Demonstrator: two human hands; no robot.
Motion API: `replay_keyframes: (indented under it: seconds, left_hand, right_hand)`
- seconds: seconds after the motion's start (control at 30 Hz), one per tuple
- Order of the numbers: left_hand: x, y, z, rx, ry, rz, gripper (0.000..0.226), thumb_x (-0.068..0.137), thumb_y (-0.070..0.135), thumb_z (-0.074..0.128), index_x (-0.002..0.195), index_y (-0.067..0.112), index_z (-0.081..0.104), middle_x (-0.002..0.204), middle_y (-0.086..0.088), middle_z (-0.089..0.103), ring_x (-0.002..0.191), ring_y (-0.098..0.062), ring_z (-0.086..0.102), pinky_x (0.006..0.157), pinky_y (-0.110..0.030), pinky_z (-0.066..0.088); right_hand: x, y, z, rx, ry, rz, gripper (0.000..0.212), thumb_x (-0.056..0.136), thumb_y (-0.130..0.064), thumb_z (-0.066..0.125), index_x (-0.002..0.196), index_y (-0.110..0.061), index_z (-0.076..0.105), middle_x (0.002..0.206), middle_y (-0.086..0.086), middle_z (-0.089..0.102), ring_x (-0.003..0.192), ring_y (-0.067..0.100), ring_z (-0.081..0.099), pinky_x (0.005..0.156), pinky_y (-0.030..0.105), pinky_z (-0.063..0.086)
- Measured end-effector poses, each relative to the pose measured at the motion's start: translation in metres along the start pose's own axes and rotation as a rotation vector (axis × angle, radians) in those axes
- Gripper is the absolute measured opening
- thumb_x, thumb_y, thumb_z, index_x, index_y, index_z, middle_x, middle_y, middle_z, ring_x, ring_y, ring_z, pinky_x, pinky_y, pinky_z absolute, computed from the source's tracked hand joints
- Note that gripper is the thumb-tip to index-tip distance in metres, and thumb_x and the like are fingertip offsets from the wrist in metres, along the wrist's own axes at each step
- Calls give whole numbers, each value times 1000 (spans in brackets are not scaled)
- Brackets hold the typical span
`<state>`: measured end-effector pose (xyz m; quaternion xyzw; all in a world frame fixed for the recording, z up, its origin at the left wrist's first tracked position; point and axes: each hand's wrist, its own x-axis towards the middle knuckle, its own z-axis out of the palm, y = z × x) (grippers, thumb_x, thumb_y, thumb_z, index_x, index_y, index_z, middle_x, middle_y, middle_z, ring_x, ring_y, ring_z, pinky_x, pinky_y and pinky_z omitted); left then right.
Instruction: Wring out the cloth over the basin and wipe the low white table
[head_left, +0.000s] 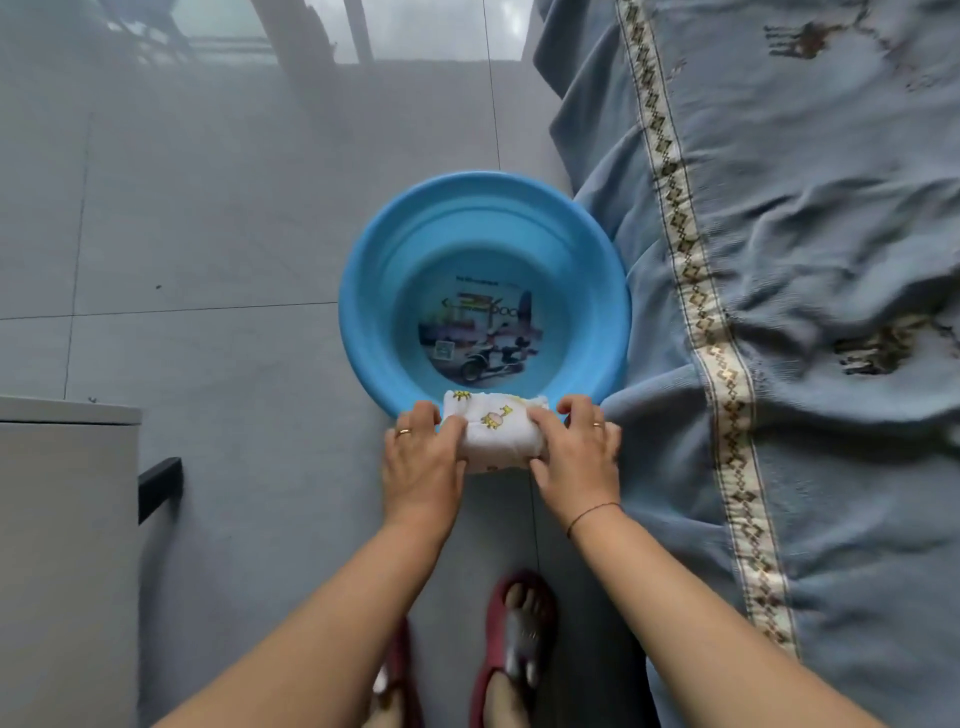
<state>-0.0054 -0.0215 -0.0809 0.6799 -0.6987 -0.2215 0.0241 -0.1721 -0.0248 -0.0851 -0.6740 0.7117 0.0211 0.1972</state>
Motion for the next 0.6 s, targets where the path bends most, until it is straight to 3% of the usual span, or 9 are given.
replay_keyframes:
  seconds: [0.07, 0.13, 0.17, 0.27, 0.33, 0.4, 0.5, 0.6]
  left_hand:
    - [9, -1, 3, 74, 13, 94, 47, 73, 9, 72, 118, 12, 58, 138, -12, 46, 130, -33, 41, 110, -42, 27]
    - [18, -6, 9, 151, -102, 176, 53, 88, 15, 57, 138, 15, 40, 149, -3, 36, 143, -24, 24, 118, -38, 7]
    - [23, -9, 11, 181, -158, 195, 50, 93, 17, 51, 140, 16, 35, 148, -1, 38, 144, -21, 22, 118, -36, 3]
    - [31, -14, 14, 186, -185, 209, 41, 90, 8, 51, 130, 14, 47, 133, -4, 52, 135, -22, 36, 118, -34, 6]
    - [34, -11, 12, 205, -217, 206, 39, 88, 5, 51, 125, 13, 49, 127, -5, 54, 130, -23, 40, 117, -34, 7]
    - [32, -7, 8, 250, -264, 186, 44, 89, 12, 53, 132, 14, 42, 135, -5, 48, 140, -25, 29, 119, -37, 6]
    - [25, -5, -10, 278, -301, 122, 73, 90, 38, 57, 147, 16, 17, 155, -4, 23, 147, -25, 8, 119, -42, 1]
    - [11, 0, -53, 272, -275, 65, 84, 92, 54, 45, 151, 17, -2, 161, -4, 2, 148, -22, 0, 118, -41, -1]
  right_hand:
    - [6, 2, 1, -75, 13, -38, 58, 70, -18, 69, 124, -30, 52, 144, 5, 33, 135, 27, 24, 109, 39, 1]
    - [13, 4, 2, -144, -33, -148, 58, 73, -15, 66, 127, -29, 50, 151, -2, 31, 144, 21, 14, 109, 43, -19]
    - [16, 5, 2, -158, -52, -194, 54, 75, -12, 64, 125, -28, 52, 148, -5, 37, 145, 20, 15, 107, 44, -25]
    - [20, 3, 1, -201, -106, -194, 46, 81, -6, 54, 121, -27, 52, 133, -9, 51, 144, 17, 19, 100, 44, -34]
    - [22, -1, 2, -240, -146, -165, 45, 84, -5, 49, 123, -27, 48, 136, -8, 47, 145, 17, 16, 101, 46, -32]
    - [19, -4, 3, -272, -201, -137, 53, 85, -11, 52, 134, -26, 38, 152, -1, 27, 146, 19, 5, 107, 51, -23]
    - [12, -9, -16, -284, -318, -94, 84, 85, -39, 61, 148, -26, 7, 159, 2, -7, 146, 22, -9, 113, 52, -11]
    - [0, -20, -59, -235, -314, -54, 86, 88, -63, 41, 150, -25, -5, 159, 2, -14, 145, 21, -13, 114, 48, -9]
